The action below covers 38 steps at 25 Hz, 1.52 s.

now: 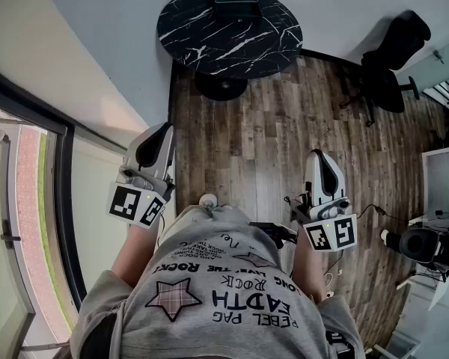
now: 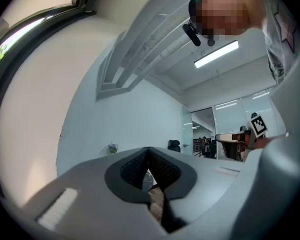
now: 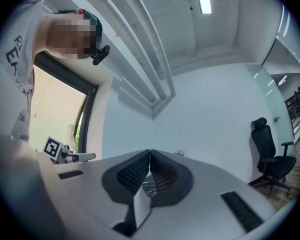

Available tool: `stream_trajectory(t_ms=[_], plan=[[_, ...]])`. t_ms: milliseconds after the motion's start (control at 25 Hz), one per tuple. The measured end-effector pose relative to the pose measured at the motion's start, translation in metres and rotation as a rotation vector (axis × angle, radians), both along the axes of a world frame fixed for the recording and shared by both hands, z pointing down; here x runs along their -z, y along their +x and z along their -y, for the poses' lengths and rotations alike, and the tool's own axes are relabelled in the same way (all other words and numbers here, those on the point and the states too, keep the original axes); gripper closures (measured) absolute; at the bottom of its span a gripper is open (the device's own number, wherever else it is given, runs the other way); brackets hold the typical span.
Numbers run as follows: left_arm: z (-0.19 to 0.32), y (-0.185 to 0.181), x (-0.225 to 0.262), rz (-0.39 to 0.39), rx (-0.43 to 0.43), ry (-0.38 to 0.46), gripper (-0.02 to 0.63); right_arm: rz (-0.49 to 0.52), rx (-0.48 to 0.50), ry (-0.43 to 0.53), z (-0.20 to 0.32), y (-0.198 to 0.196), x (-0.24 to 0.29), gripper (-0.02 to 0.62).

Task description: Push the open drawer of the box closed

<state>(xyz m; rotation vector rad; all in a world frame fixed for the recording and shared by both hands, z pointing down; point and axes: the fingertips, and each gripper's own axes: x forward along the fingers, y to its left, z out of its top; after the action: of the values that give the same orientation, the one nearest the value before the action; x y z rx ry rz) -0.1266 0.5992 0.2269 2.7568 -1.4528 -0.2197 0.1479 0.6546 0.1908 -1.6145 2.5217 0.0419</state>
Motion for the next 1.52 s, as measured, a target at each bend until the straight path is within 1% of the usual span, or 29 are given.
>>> stream_trajectory(t_ms=[200,520,720,840,1040,1280,1400,1520], plan=[[0.001,0.002,-0.002,-0.013,-0.004,-0.009,0.597,0.003,0.004,-0.006,0.002,-0.001,-0.002,0.581],[0.012,-0.003,-0.006,-0.015,-0.005,-0.009,0.597,-0.014,0.039,0.014,0.013,-0.018,0.003,0.582],[0.015,-0.009,-0.003,0.001,-0.013,0.004,0.597,0.036,0.039,0.040,0.022,-0.022,0.008,0.581],[0.015,-0.010,-0.003,0.005,-0.020,0.002,0.597,0.049,0.050,0.049,0.031,-0.030,0.009,0.581],[0.014,-0.013,-0.009,0.010,-0.020,-0.016,0.597,0.052,0.087,0.035,0.047,-0.045,0.002,0.581],[0.031,-0.012,-0.019,0.015,-0.025,-0.036,0.597,0.064,0.102,0.010,0.072,-0.050,-0.009,0.581],[0.047,-0.009,-0.018,0.005,-0.028,-0.032,0.597,0.065,0.102,0.000,0.090,-0.048,-0.014,0.581],[0.065,-0.002,-0.009,-0.008,-0.048,-0.004,0.597,0.068,0.096,0.002,0.114,-0.045,-0.013,0.581]])
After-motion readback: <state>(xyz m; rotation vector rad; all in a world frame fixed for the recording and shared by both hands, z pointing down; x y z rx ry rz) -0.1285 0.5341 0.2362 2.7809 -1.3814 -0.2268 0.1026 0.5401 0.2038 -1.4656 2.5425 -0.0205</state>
